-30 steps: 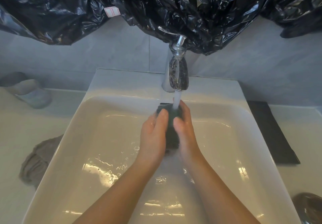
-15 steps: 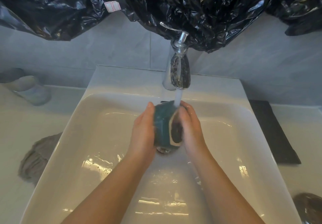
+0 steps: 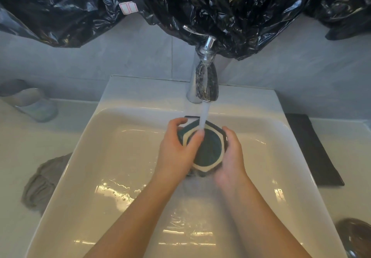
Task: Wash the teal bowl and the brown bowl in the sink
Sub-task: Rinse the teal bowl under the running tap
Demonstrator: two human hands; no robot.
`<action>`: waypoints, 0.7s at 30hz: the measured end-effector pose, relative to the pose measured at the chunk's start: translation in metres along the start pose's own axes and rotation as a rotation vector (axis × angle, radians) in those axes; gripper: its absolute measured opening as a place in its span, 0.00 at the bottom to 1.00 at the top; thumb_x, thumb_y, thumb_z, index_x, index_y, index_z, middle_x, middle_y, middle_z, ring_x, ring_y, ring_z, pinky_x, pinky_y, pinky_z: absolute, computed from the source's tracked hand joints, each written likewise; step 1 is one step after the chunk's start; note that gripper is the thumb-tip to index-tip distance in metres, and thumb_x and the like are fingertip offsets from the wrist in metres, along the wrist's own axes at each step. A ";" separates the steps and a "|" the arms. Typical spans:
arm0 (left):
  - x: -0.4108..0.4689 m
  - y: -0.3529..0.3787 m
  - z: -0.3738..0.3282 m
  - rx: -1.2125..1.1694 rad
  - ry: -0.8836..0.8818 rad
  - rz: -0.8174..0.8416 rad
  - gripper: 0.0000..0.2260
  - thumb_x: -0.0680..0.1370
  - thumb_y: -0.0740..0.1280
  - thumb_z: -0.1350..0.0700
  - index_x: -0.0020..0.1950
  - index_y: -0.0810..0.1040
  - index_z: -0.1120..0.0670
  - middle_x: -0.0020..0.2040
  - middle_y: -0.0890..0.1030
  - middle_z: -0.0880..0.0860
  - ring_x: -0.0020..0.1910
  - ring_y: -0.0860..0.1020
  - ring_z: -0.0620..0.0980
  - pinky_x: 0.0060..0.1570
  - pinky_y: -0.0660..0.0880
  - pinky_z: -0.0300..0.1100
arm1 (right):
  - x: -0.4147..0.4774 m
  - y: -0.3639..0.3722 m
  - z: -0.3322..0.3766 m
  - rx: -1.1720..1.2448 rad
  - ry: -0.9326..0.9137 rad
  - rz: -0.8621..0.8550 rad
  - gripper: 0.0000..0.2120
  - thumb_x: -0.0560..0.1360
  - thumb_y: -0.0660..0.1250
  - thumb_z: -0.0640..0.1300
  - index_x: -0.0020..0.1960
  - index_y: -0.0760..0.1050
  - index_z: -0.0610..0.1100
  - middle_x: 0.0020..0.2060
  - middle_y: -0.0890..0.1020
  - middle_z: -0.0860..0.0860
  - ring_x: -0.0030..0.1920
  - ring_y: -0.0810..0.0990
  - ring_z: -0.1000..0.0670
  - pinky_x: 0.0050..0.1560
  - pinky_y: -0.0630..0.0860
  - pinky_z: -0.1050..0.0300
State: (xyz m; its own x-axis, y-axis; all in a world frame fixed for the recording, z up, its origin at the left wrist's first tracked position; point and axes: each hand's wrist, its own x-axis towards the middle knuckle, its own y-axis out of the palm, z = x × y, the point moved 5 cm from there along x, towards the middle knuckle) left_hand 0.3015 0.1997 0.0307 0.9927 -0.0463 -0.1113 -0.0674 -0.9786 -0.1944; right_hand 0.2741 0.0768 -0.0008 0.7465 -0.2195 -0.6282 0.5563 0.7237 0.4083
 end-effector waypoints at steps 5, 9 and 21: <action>0.010 0.005 -0.001 0.158 -0.078 0.020 0.08 0.77 0.63 0.41 0.52 0.75 0.41 0.46 0.80 0.45 0.43 0.79 0.40 0.49 0.80 0.48 | 0.001 -0.002 0.007 -0.054 -0.029 -0.029 0.15 0.77 0.61 0.50 0.40 0.82 0.43 0.37 0.83 0.44 0.40 0.81 0.43 0.50 0.77 0.49; 0.020 0.008 0.009 0.018 -0.316 0.074 0.24 0.80 0.50 0.37 0.50 0.81 0.50 0.51 0.81 0.54 0.50 0.79 0.53 0.56 0.76 0.52 | 0.001 -0.005 0.012 -0.230 -0.124 -0.058 0.16 0.78 0.61 0.48 0.33 0.76 0.46 0.29 0.79 0.49 0.38 0.79 0.43 0.47 0.74 0.48; 0.019 0.019 -0.032 0.783 0.409 0.015 0.16 0.78 0.50 0.49 0.41 0.72 0.54 0.34 0.74 0.51 0.34 0.74 0.56 0.33 0.70 0.45 | 0.003 0.001 0.019 -0.420 -0.274 -0.049 0.11 0.77 0.59 0.39 0.36 0.69 0.44 0.31 0.70 0.45 0.39 0.68 0.45 0.39 0.64 0.52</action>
State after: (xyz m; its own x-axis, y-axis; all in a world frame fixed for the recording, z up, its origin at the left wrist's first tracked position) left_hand 0.3221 0.1733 0.0564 0.9391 -0.2726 0.2092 0.0195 -0.5656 -0.8245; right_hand 0.2838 0.0641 0.0106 0.8229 -0.3829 -0.4197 0.4403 0.8967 0.0451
